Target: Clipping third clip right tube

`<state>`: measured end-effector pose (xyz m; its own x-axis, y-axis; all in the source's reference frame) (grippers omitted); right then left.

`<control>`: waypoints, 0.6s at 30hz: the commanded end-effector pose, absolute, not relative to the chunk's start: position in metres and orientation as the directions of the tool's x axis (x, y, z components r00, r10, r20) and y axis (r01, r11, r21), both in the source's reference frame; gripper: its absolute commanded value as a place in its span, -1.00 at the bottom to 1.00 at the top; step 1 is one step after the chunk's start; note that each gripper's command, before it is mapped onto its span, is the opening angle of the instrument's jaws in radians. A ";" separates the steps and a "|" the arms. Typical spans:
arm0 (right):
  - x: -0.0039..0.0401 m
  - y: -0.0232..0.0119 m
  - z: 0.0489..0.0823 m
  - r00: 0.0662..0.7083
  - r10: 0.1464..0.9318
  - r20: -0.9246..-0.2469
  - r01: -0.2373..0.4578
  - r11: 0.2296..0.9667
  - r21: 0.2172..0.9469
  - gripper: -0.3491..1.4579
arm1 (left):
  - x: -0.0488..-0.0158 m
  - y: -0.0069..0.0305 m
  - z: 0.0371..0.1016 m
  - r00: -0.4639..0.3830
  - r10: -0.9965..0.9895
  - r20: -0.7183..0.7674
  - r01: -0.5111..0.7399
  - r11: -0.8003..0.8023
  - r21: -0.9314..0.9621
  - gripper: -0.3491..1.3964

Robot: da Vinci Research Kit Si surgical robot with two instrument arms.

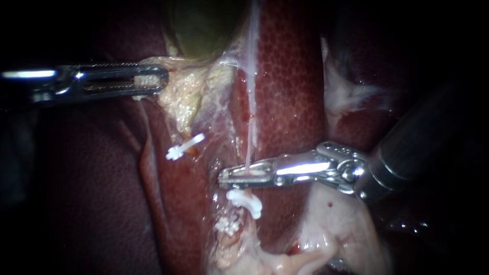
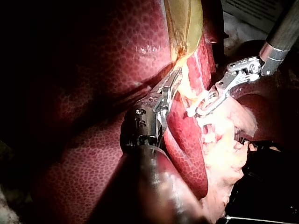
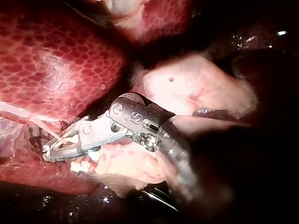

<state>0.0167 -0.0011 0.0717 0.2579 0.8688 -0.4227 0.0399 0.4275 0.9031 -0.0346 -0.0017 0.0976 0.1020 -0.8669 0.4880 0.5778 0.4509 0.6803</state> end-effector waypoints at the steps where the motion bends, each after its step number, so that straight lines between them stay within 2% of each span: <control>1: 0.0165 -0.0010 0.0717 0.257 0.869 -0.423 0.039 0.428 0.903 -1.00 | -0.0346 -0.0017 0.0975 0.102 -0.867 0.488 0.578 0.451 0.680 -1.00; 18: 0.0162 -0.0008 0.0716 0.257 0.870 -0.422 0.038 0.427 0.903 -1.00 | -0.0346 -0.0018 0.0975 0.102 -0.867 0.488 0.578 0.451 0.680 -1.00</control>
<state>0.0162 -0.0007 0.0715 0.2558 0.8697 -0.4221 0.0374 0.4274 0.9033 -0.0347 -0.0018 0.0975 0.1019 -0.8667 0.4883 0.5778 0.4511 0.6802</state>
